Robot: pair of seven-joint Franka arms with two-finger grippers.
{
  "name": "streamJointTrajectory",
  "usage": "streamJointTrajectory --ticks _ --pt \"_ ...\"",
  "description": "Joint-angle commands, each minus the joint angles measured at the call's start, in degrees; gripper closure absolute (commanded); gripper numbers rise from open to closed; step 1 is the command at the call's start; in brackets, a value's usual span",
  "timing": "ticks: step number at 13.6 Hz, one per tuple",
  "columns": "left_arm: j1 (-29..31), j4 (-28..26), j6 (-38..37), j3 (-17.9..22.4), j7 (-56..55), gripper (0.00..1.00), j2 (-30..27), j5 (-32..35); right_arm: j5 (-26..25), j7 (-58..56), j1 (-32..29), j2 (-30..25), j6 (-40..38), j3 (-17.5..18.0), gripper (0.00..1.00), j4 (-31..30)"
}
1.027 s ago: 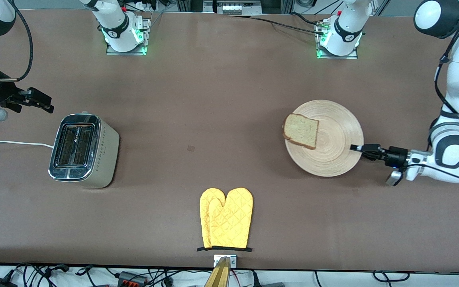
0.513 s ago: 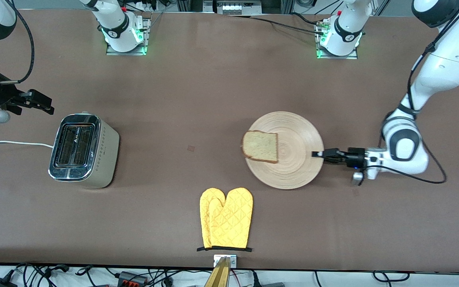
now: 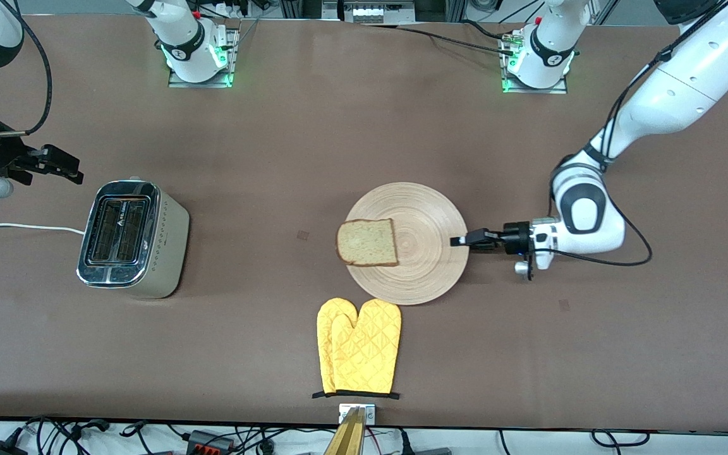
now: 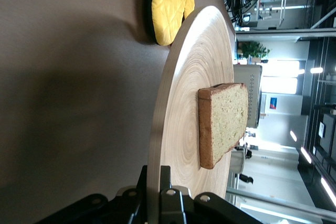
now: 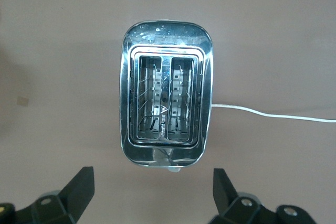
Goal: Move plate and put bread in toaster
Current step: 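Slide the wooden plate with the left gripper toward the table's middle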
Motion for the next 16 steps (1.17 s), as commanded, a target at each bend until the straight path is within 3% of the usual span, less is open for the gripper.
streamJointTrajectory --ticks 1,5,8,14,16 --pt "-2.1 -2.0 3.0 -1.4 0.7 0.99 -2.1 -5.2 -0.6 -1.3 -0.7 -1.0 -0.2 0.1 0.0 -0.4" --pt "-7.1 -1.8 6.9 -1.3 1.2 0.99 -1.3 -8.3 -0.7 -1.7 -1.8 -1.0 -0.2 0.1 0.0 -0.4" --pt "-7.3 -1.3 7.0 -1.3 6.5 0.99 0.9 -9.2 -0.7 -1.8 -2.1 -0.9 -0.1 0.1 0.0 -0.4" --pt "-10.3 -1.3 7.5 -0.7 13.5 0.99 2.0 -17.4 -0.6 -0.8 -1.4 -0.7 -0.2 0.4 0.0 -0.9" --pt "-12.0 -1.2 7.5 1.2 13.8 0.96 1.9 -17.4 -0.6 -0.7 -1.2 -0.4 -0.2 0.7 0.0 -0.9"
